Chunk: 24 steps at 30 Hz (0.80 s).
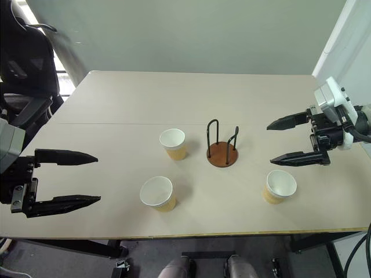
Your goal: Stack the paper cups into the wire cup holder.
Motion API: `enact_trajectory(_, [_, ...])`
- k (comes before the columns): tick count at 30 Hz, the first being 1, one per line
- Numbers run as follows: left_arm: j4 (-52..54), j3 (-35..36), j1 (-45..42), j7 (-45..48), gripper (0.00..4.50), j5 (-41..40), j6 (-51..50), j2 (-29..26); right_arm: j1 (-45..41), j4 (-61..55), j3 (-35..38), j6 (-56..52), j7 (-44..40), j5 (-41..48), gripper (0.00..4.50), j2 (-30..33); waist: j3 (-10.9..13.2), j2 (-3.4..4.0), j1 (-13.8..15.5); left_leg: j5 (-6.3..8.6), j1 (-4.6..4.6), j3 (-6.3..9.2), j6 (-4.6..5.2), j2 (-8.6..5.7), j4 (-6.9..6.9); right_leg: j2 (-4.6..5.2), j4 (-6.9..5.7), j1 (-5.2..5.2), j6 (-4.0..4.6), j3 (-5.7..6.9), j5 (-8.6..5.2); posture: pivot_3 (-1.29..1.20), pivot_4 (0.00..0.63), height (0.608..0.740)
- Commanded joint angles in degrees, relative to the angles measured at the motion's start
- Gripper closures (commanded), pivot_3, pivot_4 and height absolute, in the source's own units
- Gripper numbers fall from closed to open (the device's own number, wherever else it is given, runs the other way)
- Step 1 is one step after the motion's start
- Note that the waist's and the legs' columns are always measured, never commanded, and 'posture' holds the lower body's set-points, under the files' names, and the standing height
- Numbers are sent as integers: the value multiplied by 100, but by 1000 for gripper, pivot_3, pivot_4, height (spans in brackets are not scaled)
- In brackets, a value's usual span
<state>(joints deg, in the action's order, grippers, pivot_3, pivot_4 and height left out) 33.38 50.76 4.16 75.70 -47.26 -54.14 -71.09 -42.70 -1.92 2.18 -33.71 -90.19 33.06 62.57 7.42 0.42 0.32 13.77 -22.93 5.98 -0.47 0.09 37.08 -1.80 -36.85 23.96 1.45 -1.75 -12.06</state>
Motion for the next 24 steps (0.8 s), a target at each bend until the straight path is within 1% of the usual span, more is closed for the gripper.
enact_trajectory(1, [75, 192, -3, -55, 15, -45, -33, 5, -98, -26, 65, 77, 18, -37, 0, 37, 0, 0, 0, 0, 0, 0, 0, 0, 0, 0, 0, 0, 0, 0, 0, 0, 150, 740])
enact_trajectory(5, [90, 134, -55, -127, 15, -97, -51, -19, -54, -79, 70, 45, 31, -33, 0, 17, 0, 0, 1, 0, 0, 0, 0, 0, 0, 0, 0, 0, 1, 0, 0, 0, 150, 740])
enact_trajectory(9, [74, 46, -56, -177, 15, -74, 1, -29, 195, -263, 21, -67, 159, -5, 0, -61, 0, -1, 1, 0, 0, 1, -1, 0, 0, 0, 0, 0, 1, 1, 0, 0, 150, 740])
enact_trajectory(12, [90, -100, -93, -276, 15, -80, 55, 3, 515, -878, -310, -611, 939, -37, 0, -472, -1, -1, 0, 1, 2, 0, -1, 1, 1, 0, 0, -1, -1, 0, 1, 0, 150, 740])
enact_trajectory(14, [137, -181, -91, -352, 15, -82, 80, 45, 564, -1240, -485, -1200, 1738, -36, 0, -919, -1, -1, -29, 1, 9, -2, -2, 3, 1, 0, -4, -3, -3, 2, 3, 0, 150, 740])
enact_trajectory(17, [205, -222, -97, -423, 15, -116, 65, 85, 570, -1564, -689, -1876, 2391, -55, 0, -1228, 3, 5, -39, -1, 9, -4, -2, 5, 3, -1, -7, 1, -5, 5, 9, 0, 150, 740])
enact_trajectory(21, [265, -179, -75, -501, 15, -122, 34, 110, 338, -1513, -991, -2733, 3358, -238, 0, -1682, -4, -6, -27, -3, 7, -3, 1, 5, 4, 0, -1, -2, -10, 3, 12, 0, 150, 740])
enact_trajectory(24, [278, -167, -187, -655, 15, -246, -5, 114, 154, -1309, -1154, -2967, 3728, -384, 0, -1937, -3, -5, -20, -2, 4, -3, 1, 4, 5, 0, 0, 1, -10, 3, 13, 0, 150, 740])
